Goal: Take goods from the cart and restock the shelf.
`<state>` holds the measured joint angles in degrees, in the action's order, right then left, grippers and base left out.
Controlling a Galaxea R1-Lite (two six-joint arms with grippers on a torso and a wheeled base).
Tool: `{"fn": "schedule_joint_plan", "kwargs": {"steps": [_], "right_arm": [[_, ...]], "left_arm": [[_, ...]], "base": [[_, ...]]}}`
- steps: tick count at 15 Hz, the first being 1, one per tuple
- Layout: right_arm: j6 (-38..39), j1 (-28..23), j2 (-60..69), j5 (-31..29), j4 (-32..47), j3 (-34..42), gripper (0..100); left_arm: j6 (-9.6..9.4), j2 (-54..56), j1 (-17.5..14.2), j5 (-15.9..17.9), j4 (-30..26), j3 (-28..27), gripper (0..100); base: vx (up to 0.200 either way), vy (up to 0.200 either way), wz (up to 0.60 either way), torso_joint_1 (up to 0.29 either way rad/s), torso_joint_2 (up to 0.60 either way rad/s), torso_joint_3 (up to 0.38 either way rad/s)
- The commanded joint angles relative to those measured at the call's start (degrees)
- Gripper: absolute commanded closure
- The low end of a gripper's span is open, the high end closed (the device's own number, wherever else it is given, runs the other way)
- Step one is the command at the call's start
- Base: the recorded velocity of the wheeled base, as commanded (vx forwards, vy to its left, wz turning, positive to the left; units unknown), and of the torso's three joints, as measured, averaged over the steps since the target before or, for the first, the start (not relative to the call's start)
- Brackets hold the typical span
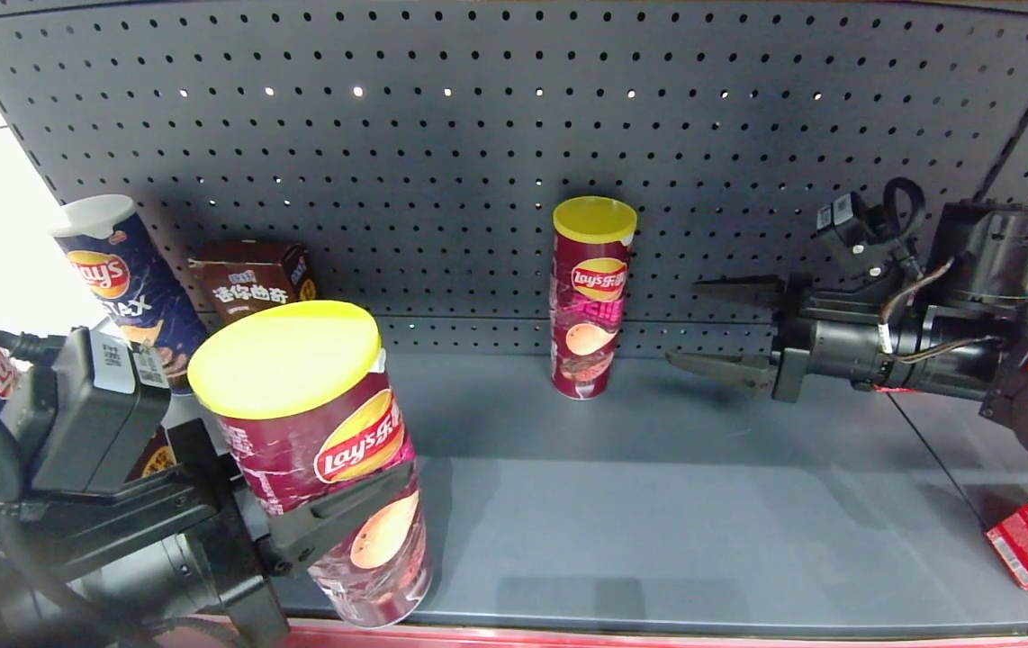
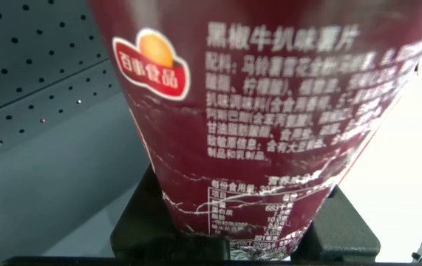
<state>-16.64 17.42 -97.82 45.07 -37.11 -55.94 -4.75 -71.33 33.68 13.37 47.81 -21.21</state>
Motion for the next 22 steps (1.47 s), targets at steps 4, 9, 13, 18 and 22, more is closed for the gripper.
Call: {"fn": "schedule_joint_plan", "kwargs": {"steps": [4,9,13,18,22], "right_arm": [[-0.15,0.86,-5.1,1.07,-0.07,-2.42,0],[-0.06,1.65,-9.59,1.16,-1.21,-5.76,0],[-0.06,2.0,-13.72,1.16,-1.21,-10.33,0],[-0.06,3.15,-17.06,1.25,-1.3,-13.84,0],[0.2,4.29,-19.6,1.16,-1.3,-16.74,0]], "left_arm": [[0.18,-0.22,-0.02,-0.01,0.0,-0.32,100],[0.27,-0.3,-0.99,-0.01,0.0,-0.67,100],[0.62,-0.3,-1.6,-0.01,0.0,-0.94,100],[1.5,-0.74,-1.69,-0.1,0.0,-0.94,100],[1.68,-0.74,-1.78,-0.1,0.0,-0.94,100]], "base": [[0.0,0.0,0.0,0.0,0.0,0.0],[0.0,0.0,0.0,0.0,0.0,0.0],[0.0,0.0,0.0,0.0,0.0,0.0],[0.0,0.0,0.0,0.0,0.0,0.0],[0.0,0.0,0.0,0.0,0.0,0.0]]}}
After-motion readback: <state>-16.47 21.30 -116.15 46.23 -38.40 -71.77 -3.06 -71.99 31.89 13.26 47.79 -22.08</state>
